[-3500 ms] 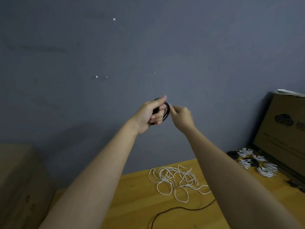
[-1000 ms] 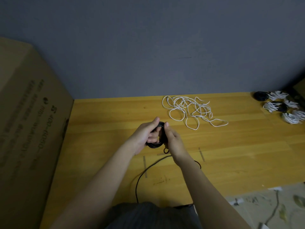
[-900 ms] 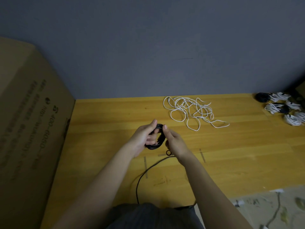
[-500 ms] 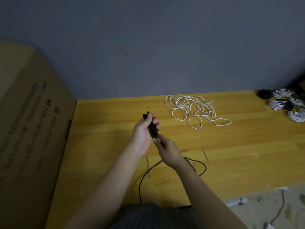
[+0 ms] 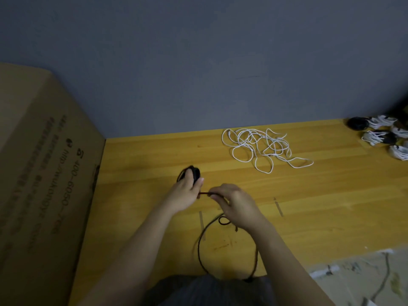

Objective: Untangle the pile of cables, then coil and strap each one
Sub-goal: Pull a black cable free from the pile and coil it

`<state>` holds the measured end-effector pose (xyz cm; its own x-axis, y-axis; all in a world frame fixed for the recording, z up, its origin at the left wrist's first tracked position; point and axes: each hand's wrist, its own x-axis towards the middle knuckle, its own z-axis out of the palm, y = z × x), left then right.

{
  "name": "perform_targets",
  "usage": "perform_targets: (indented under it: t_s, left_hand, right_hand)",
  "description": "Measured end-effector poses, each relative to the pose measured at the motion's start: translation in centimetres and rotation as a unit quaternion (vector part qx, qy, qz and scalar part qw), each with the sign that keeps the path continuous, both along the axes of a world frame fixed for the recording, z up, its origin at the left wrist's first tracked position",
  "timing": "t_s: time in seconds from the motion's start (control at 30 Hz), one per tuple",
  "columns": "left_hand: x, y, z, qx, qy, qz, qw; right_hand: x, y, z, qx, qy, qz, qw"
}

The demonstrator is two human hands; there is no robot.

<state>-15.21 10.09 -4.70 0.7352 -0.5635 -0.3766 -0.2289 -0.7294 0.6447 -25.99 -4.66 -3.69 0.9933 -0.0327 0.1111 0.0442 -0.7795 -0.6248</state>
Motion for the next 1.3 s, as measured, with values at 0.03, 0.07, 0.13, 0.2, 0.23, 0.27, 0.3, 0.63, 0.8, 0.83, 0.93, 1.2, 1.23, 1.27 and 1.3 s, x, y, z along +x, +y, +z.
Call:
perform_targets:
  t_s: [0.03,0.07,0.13,0.2,0.23,0.27,0.3,0.63,0.8,0.83,0.93,1.2,1.23,1.27,1.3]
  left_hand:
    - [-0.5,0.2,0.1,-0.032,0.026,-0.001,0.999]
    - [-1.0,0.3,0.3,-0.074,0.052,-0.006,0.996]
    - [-2.3,0.2,0.9,-0.157,0.121,-0.012,0.98]
    - [-3.3,-0.1,1.7,-0.223,0.187,-0.005,0.957]
    - [-3.6,-0.3,2.2,-0.253,0.208,0.001,0.945]
    - [-3.7,-0.5,2.9,-0.282,0.22,0.007,0.934]
    - [-3.7,-0.6,3.5,-0.312,0.225,0.015,0.923]
    - [-1.1,-2.6,5.4,-0.407,0.089,0.13,0.9]
    - [0.5,-3.0,1.6,-0.088,0.019,0.01,0.996]
    - [0.8,-2.7,1.0,-0.039,-0.013,-0.019,0.999]
    - [0.8,-1.8,0.3,0.032,-0.07,-0.063,0.995]
    - [-1.9,-1.8,3.6,-0.199,0.194,-0.064,0.959]
    - [-1.9,-1.9,4.2,-0.233,0.234,-0.061,0.942]
    - [-1.8,-1.8,4.8,-0.259,0.258,-0.058,0.929]
    - [-1.8,-1.7,5.4,-0.285,0.271,-0.054,0.918]
  right_hand:
    - [0.2,-0.6,0.5,-0.013,-0.045,-0.032,0.998]
    - [0.3,-1.2,0.9,-0.021,-0.084,-0.07,0.994]
    - [0.8,-2.0,1.3,-0.021,-0.128,-0.138,0.982]
    - [1.3,-1.9,1.4,0.039,-0.108,-0.147,0.982]
    - [1.7,-1.6,1.1,0.091,-0.08,-0.133,0.984]
    - [2.0,-1.3,0.7,0.156,-0.049,-0.118,0.979]
    - [2.3,-1.0,0.3,0.235,-0.015,-0.113,0.965]
    - [-0.5,2.2,-4.4,0.208,0.144,-0.048,0.966]
    - [0.2,1.3,-1.9,0.116,0.079,-0.028,0.99]
    - [0.3,0.6,-1.3,0.102,0.063,-0.049,0.992]
    - [0.4,-1.8,0.0,0.11,0.014,-0.118,0.987]
    - [1.6,-3.3,1.4,0.077,-0.128,-0.181,0.972]
    - [1.7,-3.2,1.3,0.139,-0.113,-0.177,0.968]
    - [1.8,-3.1,1.2,0.204,-0.082,-0.163,0.962]
    - [1.9,-2.9,1.1,0.263,-0.052,-0.143,0.953]
